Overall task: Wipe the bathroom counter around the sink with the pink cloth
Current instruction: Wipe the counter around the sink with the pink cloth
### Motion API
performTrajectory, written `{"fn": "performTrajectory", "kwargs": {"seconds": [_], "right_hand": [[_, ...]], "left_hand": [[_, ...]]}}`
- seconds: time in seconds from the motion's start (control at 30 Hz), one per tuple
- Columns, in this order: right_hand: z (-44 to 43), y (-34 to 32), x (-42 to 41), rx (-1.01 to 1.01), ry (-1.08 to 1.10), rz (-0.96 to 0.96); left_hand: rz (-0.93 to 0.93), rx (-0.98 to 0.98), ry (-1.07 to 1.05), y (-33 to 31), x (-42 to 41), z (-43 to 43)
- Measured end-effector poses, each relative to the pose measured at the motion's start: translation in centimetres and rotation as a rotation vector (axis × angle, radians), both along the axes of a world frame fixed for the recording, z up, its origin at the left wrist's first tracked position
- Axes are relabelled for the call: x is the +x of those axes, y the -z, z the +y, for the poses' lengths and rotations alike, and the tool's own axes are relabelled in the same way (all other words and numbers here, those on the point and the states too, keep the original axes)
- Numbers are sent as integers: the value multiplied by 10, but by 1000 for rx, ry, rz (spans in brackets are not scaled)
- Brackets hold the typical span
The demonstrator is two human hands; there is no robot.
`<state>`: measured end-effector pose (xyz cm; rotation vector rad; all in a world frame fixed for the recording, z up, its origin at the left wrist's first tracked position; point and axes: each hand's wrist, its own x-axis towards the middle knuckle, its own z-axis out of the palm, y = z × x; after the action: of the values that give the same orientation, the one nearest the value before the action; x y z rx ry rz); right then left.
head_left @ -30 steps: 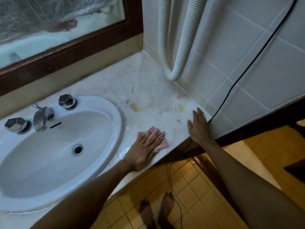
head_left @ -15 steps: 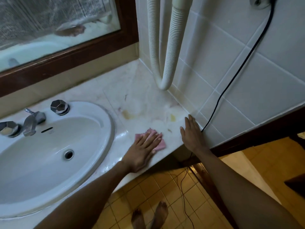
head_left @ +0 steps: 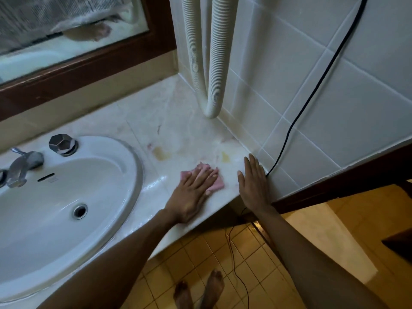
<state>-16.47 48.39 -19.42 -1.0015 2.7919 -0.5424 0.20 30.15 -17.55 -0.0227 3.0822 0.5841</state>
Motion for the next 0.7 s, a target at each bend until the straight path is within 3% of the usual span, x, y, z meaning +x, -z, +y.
{"fn": "performTrajectory", "kwargs": {"seconds": [0.13, 0.27, 0.33, 0.43, 0.5, 0.6, 0.7], "right_hand": [[17, 2, 7, -23, 22, -16], [25, 2, 8, -5, 35, -2], [29, 0, 8, -12, 41, -15], [37, -3, 5, 5, 12, -21], [42, -4, 1, 18, -12, -13], [40, -6, 1, 22, -20, -23], [34, -9, 6, 14, 7, -9]], "left_hand": [[-50, -61, -235, 4, -41, -43], [-131, 58, -498, 2, -112, -16], [-112, 49, -397, -2, -129, 14], [-17, -51, -8, -3, -109, 35], [17, -87, 135, -2, -81, 21], [-17, -158, 145, 3, -51, -36], [-125, -209, -13, 1, -63, -78]]}}
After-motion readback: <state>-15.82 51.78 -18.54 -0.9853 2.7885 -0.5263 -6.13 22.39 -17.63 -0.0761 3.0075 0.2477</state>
